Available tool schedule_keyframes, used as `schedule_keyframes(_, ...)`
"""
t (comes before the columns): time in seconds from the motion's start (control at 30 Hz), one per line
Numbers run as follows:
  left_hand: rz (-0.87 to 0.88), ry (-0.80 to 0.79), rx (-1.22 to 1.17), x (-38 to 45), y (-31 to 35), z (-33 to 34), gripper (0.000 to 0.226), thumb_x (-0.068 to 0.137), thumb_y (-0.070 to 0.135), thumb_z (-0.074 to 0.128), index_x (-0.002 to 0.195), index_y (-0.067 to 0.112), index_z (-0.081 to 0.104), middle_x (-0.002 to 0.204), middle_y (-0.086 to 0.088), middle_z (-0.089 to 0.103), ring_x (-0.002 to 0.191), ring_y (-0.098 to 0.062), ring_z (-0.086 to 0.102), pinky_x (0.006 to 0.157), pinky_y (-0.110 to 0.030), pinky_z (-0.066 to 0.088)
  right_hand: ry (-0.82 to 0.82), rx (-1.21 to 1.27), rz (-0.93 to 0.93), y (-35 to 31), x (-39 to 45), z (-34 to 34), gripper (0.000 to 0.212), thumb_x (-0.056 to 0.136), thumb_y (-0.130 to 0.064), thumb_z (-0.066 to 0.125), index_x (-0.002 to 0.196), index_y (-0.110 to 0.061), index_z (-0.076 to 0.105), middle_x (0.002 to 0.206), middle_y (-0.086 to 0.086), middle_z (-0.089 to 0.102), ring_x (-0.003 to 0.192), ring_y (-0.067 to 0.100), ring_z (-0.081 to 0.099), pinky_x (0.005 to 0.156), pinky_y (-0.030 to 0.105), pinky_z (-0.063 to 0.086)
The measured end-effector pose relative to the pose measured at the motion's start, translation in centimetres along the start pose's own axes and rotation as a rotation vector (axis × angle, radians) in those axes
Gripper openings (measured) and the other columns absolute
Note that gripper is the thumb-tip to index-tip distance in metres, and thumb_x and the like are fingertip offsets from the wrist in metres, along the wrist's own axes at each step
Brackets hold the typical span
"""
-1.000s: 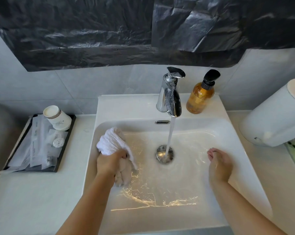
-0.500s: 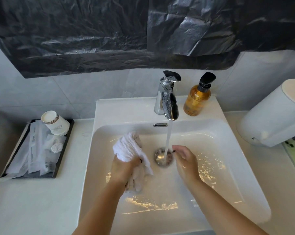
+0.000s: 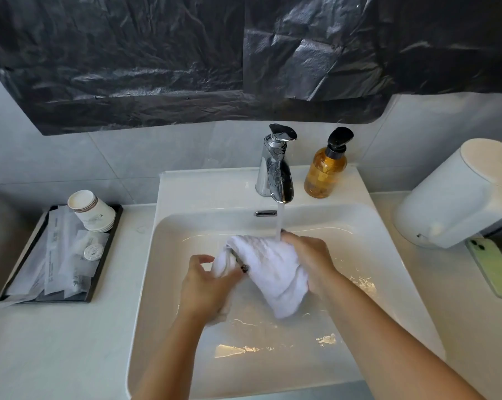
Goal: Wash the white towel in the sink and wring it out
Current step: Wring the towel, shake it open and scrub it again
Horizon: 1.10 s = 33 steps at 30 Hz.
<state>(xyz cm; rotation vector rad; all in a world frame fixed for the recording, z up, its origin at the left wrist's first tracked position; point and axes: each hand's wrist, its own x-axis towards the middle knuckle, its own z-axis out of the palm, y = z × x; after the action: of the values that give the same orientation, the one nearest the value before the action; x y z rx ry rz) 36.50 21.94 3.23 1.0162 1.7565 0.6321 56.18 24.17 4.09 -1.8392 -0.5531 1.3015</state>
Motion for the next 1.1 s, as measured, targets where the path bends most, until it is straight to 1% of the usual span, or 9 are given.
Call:
schedule_keyframes(0.1, 0.106, 0.060, 0.142, 0.7, -1.6, -0.4, 0.058, 0.071, 0.037, 0.082, 0.115, 0.024, 0.048, 0.103, -0.002, 0.067, 0.089, -0.021, 0.067, 0.080, -0.040, 0.055, -0.249, 0.234, 0.231, -0.6, 0.0, -0.4, 0.042, 0.061, -0.018, 0.077, 0.100, -0.002, 0.072, 0.095, 0.013, 0.072, 0.089, 0.028, 0.068, 0.079, 0.033, 0.052)
schedule_keyframes(0.23, 0.509, 0.150, 0.466, 1.2, -2.4, 1.8, 0.058, 0.070, 0.024, 0.083, 0.121, 0.008, 0.059, 0.120, -0.011, 0.064, 0.110, -0.038, 0.057, 0.088, -0.042, 0.046, -0.384, 0.298, 0.125, -1.0, -0.8, -0.1, 0.017, 0.082, 0.008, 0.061, 0.097, 0.002, 0.065, 0.070, 0.010, 0.063, 0.056, 0.018, 0.059, 0.047, 0.024, 0.044)
schedule_keyframes(0.37, 0.601, 0.115, 0.496, 1.4, -1.1, 4.1, 0.055, 0.077, 0.037, 0.080, 0.122, 0.014, 0.058, 0.144, -0.007, 0.048, 0.136, -0.031, 0.042, 0.109, -0.061, 0.030, -0.319, 0.154, -0.047, -1.6, -0.8, 0.5, 0.015, 0.087, -0.011, 0.069, 0.098, 0.000, 0.071, 0.078, 0.010, 0.067, 0.071, 0.022, 0.062, 0.065, 0.030, 0.046)
schedule_keyframes(0.5, 0.633, 0.009, 0.376, 2.3, 0.6, 4.1, 0.050, 0.081, 0.044, 0.071, 0.119, 0.017, 0.054, 0.113, 0.006, 0.059, 0.103, -0.023, 0.059, 0.091, -0.046, 0.045, -0.097, -0.083, -0.099, -3.2, -0.5, 0.3, 0.017, 0.081, -0.026, 0.075, 0.081, -0.011, 0.069, 0.071, 0.003, 0.067, 0.069, 0.022, 0.063, 0.064, 0.026, 0.045)
schedule_keyframes(0.6, 0.705, -0.136, 0.423, 3.1, 2.8, 3.9, 0.045, 0.080, 0.051, 0.050, 0.107, 0.017, 0.062, 0.098, 0.002, 0.063, 0.090, -0.020, 0.054, 0.078, -0.036, 0.045, -0.145, 0.033, -0.072, -4.3, -1.0, -0.7, 0.022, 0.075, -0.022, 0.081, 0.089, -0.006, 0.073, 0.076, 0.008, 0.071, 0.068, 0.024, 0.067, 0.063, 0.028, 0.051)
schedule_keyframes(0.8, 0.369, -0.437, -0.185, 3.8, 6.9, 4.8, 0.034, 0.100, 0.010, 0.049, 0.067, 0.008, 0.052, 0.066, 0.000, 0.050, 0.065, -0.015, 0.047, 0.072, -0.033, 0.044, -0.347, 0.239, -0.151, -5.1, -1.9, -7.0, 0.027, 0.083, 0.001, 0.065, 0.110, 0.001, 0.068, 0.101, 0.016, 0.071, 0.091, 0.029, 0.067, 0.067, 0.032, 0.055)
schedule_keyframes(0.87, 0.262, -0.377, -0.246, 4.0, 7.8, 5.7, 0.034, 0.098, 0.019, 0.051, 0.064, 0.017, 0.050, 0.065, 0.001, 0.049, 0.068, -0.018, 0.044, 0.072, -0.035, 0.040, -0.276, 0.112, -0.214, -5.2, -1.8, -8.9, 0.028, 0.083, -0.001, 0.070, 0.111, -0.004, 0.069, 0.104, 0.013, 0.073, 0.096, 0.027, 0.069, 0.081, 0.037, 0.055)
schedule_keyframes(0.97, 0.088, -0.331, -0.417, 3.6, 9.2, 7.3, 0.034, 0.102, 0.034, 0.050, 0.089, 0.011, 0.071, 0.086, -0.005, 0.072, 0.078, -0.022, 0.065, 0.071, -0.029, 0.050, -0.036, -0.262, -0.332, -4.8, -1.1, -10.0, 0.007, 0.083, -0.014, 0.075, 0.088, -0.013, 0.070, 0.084, 0.002, 0.070, 0.079, 0.019, 0.065, 0.072, 0.030, 0.051)
schedule_keyframes(1.1, 0.040, -0.430, -0.397, 2.4, 9.9, 9.0, 0.031, 0.088, 0.040, 0.072, 0.094, 0.009, 0.073, 0.086, -0.005, 0.075, 0.080, -0.020, 0.072, 0.070, -0.029, 0.059, 0.130, -0.492, -0.331, -3.3, 0.1, -9.8, 0.038, 0.086, -0.032, 0.068, 0.059, -0.014, 0.048, 0.060, 0.001, 0.043, 0.061, 0.019, 0.039, 0.056, 0.028, 0.029)
